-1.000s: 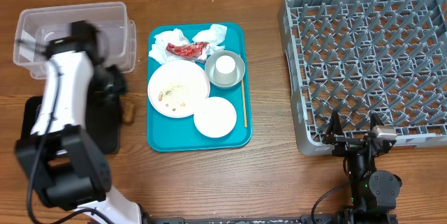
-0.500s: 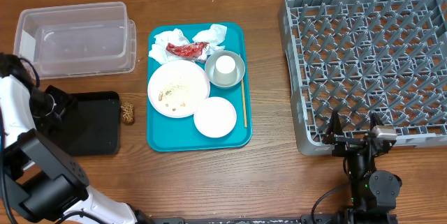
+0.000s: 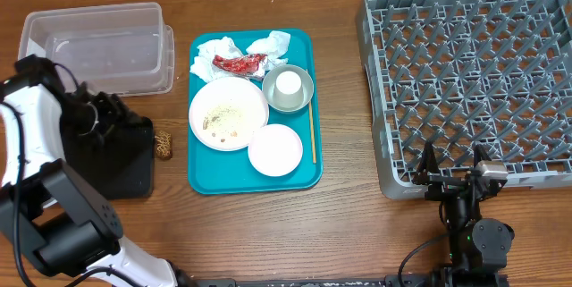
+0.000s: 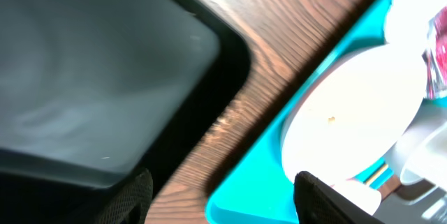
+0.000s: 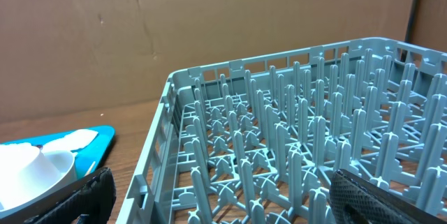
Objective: Sort waste into correct bins and load items into the dishwasher
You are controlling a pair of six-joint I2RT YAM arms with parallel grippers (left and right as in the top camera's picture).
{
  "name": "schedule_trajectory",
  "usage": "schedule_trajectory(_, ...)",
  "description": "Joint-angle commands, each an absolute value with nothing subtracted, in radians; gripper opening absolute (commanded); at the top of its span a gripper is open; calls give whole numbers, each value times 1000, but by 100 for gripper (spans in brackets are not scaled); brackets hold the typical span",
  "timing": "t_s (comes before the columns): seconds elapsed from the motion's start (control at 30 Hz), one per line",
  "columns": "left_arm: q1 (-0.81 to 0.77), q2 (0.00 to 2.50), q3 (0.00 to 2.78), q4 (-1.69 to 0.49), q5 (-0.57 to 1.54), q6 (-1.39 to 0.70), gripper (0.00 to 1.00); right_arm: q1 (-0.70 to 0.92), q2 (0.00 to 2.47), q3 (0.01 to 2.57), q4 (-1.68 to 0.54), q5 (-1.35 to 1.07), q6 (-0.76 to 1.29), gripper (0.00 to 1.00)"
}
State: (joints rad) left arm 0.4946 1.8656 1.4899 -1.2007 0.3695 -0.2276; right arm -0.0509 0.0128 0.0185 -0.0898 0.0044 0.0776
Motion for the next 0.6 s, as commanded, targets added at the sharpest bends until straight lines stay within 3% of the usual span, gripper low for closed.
schedule_trajectory(0.0,420,1877,1481,-1203,408,-179,68,-48,3,8,-84,6,75,100)
schedule_trajectory(0.13,317,1877,1481,-1193,354,-179,69,-48,3,8,-84,6,75,100)
schedule_trajectory(0.3,180,1877,1481,-1186,65,-286,69,-48,3,8,-84,6,75,100)
schedule_trajectory(0.47,105,1877,1481,-1185,-31,-330,66,-48,3,8,-84,6,75,100)
schedule_trajectory(0.57,102,1877,1481,-1192,-75,-330,53,-48,3,8,-84,6,75,100)
